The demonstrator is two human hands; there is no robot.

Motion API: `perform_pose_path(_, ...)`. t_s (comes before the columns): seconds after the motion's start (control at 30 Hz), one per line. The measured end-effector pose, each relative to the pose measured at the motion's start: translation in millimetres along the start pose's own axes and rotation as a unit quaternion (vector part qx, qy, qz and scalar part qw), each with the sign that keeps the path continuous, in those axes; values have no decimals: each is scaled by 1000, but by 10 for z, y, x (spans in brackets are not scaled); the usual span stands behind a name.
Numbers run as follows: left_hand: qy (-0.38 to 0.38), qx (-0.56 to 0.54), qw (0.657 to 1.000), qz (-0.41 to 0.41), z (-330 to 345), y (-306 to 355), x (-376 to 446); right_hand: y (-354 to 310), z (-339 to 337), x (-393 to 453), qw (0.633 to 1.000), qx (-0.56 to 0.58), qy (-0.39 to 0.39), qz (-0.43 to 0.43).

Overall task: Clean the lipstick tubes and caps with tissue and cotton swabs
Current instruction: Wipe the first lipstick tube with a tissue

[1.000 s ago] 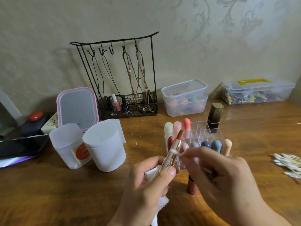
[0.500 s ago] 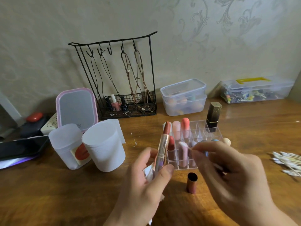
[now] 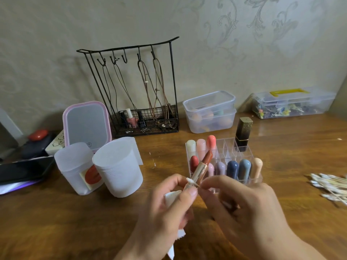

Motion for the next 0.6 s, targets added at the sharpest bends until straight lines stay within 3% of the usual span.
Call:
perform_pose_path(0.33, 9, 53, 998, 23, -30, -13, 18, 85, -62, 10, 999, -15, 22, 36)
perform_pose_path(0.43, 51, 94, 994, 28, -95, -28, 19, 76, -15, 4, 999, -8, -11, 39)
perform_pose_path(0.6, 133, 165, 977, 29, -194, -15, -7, 87, -68, 3, 998, -39, 14, 52)
Point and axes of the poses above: each hand's wrist, its own x-axis towards the middle knuckle, its own z-axis out of the palm, y = z × x, the point moved 8 cm from there along x, towards the middle knuckle, and after that the axes turned 6 degrees about x, right-handed, at the moved point
